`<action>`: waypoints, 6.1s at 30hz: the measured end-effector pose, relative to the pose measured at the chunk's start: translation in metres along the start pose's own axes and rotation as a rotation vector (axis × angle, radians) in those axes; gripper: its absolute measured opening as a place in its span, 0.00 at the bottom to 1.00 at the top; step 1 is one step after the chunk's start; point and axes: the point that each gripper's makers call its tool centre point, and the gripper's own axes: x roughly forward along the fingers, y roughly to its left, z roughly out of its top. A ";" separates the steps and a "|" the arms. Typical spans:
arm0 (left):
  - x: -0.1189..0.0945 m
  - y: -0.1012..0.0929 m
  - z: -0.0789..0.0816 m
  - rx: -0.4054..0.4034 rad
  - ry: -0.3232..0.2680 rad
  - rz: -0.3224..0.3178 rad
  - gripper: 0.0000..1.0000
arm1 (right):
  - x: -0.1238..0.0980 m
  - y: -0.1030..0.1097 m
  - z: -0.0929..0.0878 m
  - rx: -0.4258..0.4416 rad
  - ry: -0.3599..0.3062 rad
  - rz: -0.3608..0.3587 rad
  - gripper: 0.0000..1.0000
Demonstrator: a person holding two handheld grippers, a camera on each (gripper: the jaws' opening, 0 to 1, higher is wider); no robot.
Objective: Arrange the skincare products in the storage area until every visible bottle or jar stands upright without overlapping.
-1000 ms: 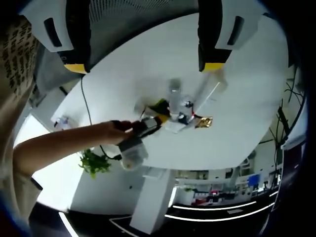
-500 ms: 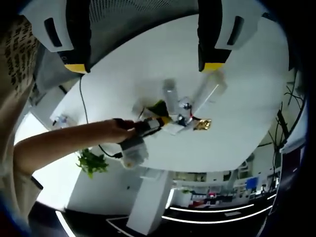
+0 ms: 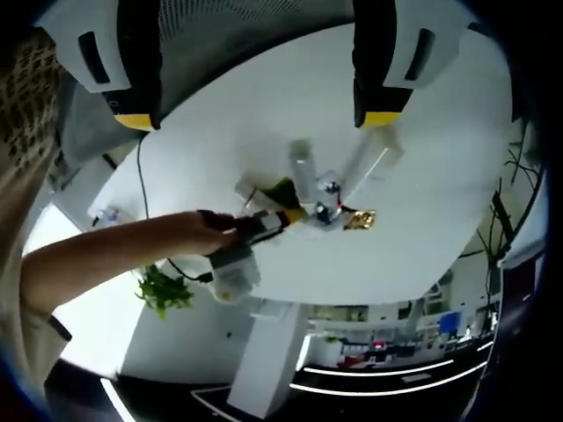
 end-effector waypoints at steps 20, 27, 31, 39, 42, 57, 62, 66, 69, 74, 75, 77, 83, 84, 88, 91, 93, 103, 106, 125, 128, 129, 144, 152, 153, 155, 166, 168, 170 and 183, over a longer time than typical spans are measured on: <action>0.002 -0.006 0.000 0.073 0.014 0.009 0.89 | -0.089 0.017 0.021 0.035 -0.203 0.028 0.31; 0.001 -0.004 0.003 0.074 0.005 0.029 0.89 | -0.109 0.023 0.018 0.036 -0.238 0.029 0.31; 0.001 -0.007 0.008 0.101 0.002 0.031 0.89 | -0.120 0.026 0.015 0.041 -0.254 0.024 0.31; 0.003 -0.027 0.059 0.222 -0.077 0.013 0.88 | -0.150 0.035 0.015 0.085 -0.314 0.023 0.31; 0.004 -0.041 0.087 0.186 -0.149 -0.025 0.88 | -0.160 0.041 0.016 0.090 -0.334 0.024 0.31; 0.047 -0.073 0.141 0.089 -0.197 -0.140 0.72 | -0.200 0.059 0.020 0.068 -0.395 0.034 0.31; 0.053 -0.095 0.146 0.145 -0.189 -0.190 0.57 | -0.211 0.064 0.021 0.031 -0.398 0.032 0.31; 0.057 -0.108 0.144 0.175 -0.175 -0.224 0.45 | -0.217 0.069 0.022 -0.005 -0.401 0.031 0.31; 0.057 -0.115 0.140 0.215 -0.162 -0.228 0.33 | -0.220 0.073 0.021 -0.050 -0.392 0.028 0.31; 0.058 -0.122 0.137 0.265 -0.147 -0.241 0.13 | -0.224 0.076 0.020 -0.068 -0.392 0.030 0.31; 0.059 -0.124 0.136 0.274 -0.145 -0.241 0.14 | -0.226 0.077 0.020 -0.070 -0.393 0.031 0.31; 0.060 -0.127 0.134 0.297 -0.138 -0.241 0.13 | -0.228 0.079 0.020 -0.076 -0.394 0.033 0.31; 0.060 -0.127 0.133 0.288 -0.117 -0.232 0.07 | -0.235 0.077 0.017 -0.064 -0.404 0.024 0.32; 0.059 -0.131 0.133 0.241 -0.104 -0.257 0.06 | -0.238 0.076 0.017 -0.046 -0.420 0.026 0.32; 0.053 -0.137 0.138 0.143 -0.084 -0.362 0.05 | -0.253 0.078 0.021 -0.038 -0.507 0.103 0.33; 0.038 -0.156 0.145 0.152 -0.057 -0.455 0.04 | -0.268 0.083 0.027 -0.074 -0.564 0.179 0.33; 0.027 -0.173 0.147 0.190 -0.056 -0.511 0.04 | -0.284 0.086 0.029 -0.029 -0.583 0.291 0.34; 0.018 -0.211 0.153 0.398 -0.020 -0.637 0.05 | -0.315 0.078 0.019 -0.114 -0.558 0.439 0.29; 0.024 -0.211 0.154 0.439 0.003 -0.657 0.05 | -0.315 0.073 0.011 -0.112 -0.543 0.425 0.27; 0.049 -0.236 0.131 0.651 0.039 -0.862 0.06 | -0.298 0.059 -0.016 -0.255 -0.395 0.579 0.16; 0.058 -0.231 0.126 0.634 0.065 -0.849 0.06 | -0.290 0.056 -0.023 -0.291 -0.356 0.579 0.16; 0.061 -0.229 0.124 0.629 0.071 -0.841 0.06 | -0.284 0.053 -0.028 -0.311 -0.333 0.573 0.16; 0.102 -0.209 0.080 0.589 0.194 -0.837 0.04 | -0.232 0.042 -0.089 -0.302 -0.225 0.541 0.15; 0.108 -0.209 0.079 0.593 0.200 -0.833 0.03 | -0.227 0.035 -0.093 -0.290 -0.231 0.553 0.16; 0.108 -0.210 0.078 0.613 0.200 -0.832 0.04 | -0.227 0.036 -0.093 -0.290 -0.232 0.557 0.16; 0.108 -0.212 0.075 0.660 0.201 -0.832 0.04 | -0.227 0.039 -0.096 -0.310 -0.221 0.566 0.17; 0.124 -0.198 0.051 0.854 0.274 -0.758 0.09 | -0.222 0.037 -0.106 -0.308 -0.190 0.500 0.28; 0.127 -0.196 0.048 0.865 0.278 -0.753 0.10 | -0.221 0.034 -0.109 -0.282 -0.184 0.482 0.34; 0.129 -0.195 0.047 0.876 0.276 -0.745 0.10 | -0.221 0.030 -0.112 -0.261 -0.172 0.460 0.38; 0.152 -0.185 0.056 0.977 0.215 -0.674 0.12 | -0.225 -0.002 -0.116 -0.121 -0.200 0.291 0.62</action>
